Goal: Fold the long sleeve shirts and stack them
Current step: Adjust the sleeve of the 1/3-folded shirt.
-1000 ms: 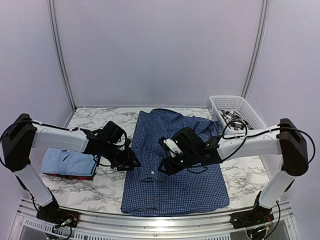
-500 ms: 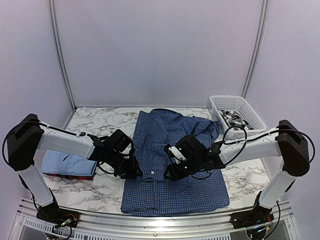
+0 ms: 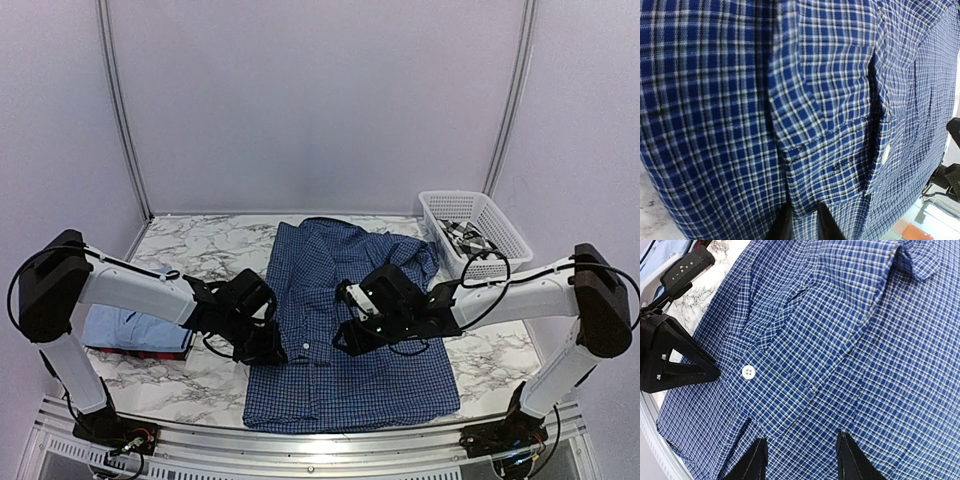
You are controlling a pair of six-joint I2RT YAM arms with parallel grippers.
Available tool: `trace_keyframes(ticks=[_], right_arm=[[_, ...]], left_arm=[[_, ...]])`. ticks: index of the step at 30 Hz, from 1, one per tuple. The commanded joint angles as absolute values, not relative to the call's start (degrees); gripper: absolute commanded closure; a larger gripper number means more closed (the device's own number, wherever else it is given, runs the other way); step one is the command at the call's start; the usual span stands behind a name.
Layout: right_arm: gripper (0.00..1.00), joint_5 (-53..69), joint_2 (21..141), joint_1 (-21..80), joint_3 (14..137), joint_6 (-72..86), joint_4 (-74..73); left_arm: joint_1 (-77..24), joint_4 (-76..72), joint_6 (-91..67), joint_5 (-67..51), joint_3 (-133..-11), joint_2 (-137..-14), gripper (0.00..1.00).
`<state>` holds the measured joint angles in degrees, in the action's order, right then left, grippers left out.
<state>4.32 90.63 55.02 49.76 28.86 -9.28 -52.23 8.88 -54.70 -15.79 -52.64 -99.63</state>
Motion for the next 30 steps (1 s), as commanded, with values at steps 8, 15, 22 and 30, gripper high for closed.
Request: trace_keyframes(ticks=[8, 15, 22, 30], right_arm=[[0.58, 2.9, 88.6, 53.0, 49.5, 29.5, -7.8], [0.58, 2.2, 87.4, 50.9, 48.9, 29.9, -8.5], [0.58, 2.1, 86.0, 48.5, 49.1, 29.1, -9.7], [0.59, 2.3, 86.3, 47.6, 49.5, 28.7, -9.6]], left_arm=[[-52.4, 10.2, -55.9, -14.1, -57.1, -98.2, 1.00], [-52.3, 10.2, -57.8, -21.3, -58.8, -95.4, 1.00], [-52.0, 12.2, -59.5, -28.9, -57.6, -90.4, 1.00], [-50.1, 20.3, -54.7, -29.1, -53.8, -86.8, 1.00]])
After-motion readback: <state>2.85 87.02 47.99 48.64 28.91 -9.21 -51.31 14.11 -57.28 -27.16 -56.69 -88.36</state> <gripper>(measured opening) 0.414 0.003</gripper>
